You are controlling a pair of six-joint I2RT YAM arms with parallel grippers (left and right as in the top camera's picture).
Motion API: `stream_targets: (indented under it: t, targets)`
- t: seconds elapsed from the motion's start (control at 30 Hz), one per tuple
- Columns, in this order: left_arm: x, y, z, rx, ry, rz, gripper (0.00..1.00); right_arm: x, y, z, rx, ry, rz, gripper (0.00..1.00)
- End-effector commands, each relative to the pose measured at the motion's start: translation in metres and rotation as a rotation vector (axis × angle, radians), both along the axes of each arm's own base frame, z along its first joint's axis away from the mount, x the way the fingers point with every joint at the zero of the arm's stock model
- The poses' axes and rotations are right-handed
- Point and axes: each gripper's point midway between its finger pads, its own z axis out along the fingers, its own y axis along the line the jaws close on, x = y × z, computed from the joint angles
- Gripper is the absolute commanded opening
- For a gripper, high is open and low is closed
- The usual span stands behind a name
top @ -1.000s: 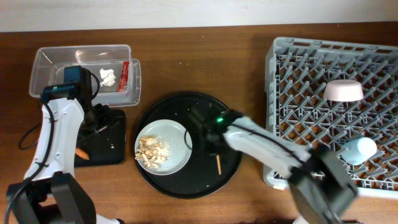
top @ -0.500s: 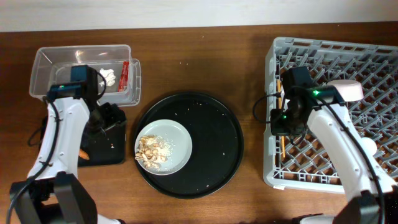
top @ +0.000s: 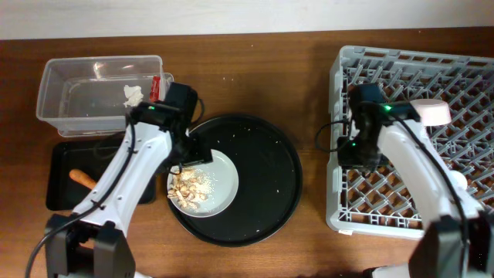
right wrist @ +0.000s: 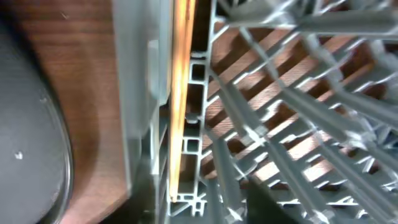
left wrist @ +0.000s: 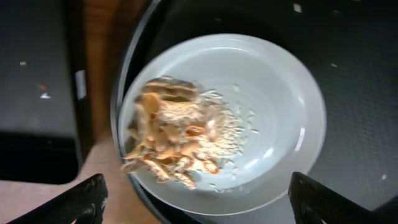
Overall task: Sort waste into correct bins and load items into the dishwasher rack
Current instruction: 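Grasp the second chopstick with the right gripper and put it in the rack, then grasp the white plate rim with the left gripper and lift it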
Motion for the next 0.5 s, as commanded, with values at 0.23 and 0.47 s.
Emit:
stream_targets:
  t: [0.23,0.47]
  targets:
    - [-0.011,-0.101,-0.029,-0.064,-0.026,-0.149,0.91,-0.01,-0.017,0.049,0.143,-0.143,-0.07,0.56]
    - [-0.029,-0.126,-0.084,-0.006,0.087,-0.075,0.67,-0.011,-0.017,0.049,0.143,-0.136,-0.07,0.56]
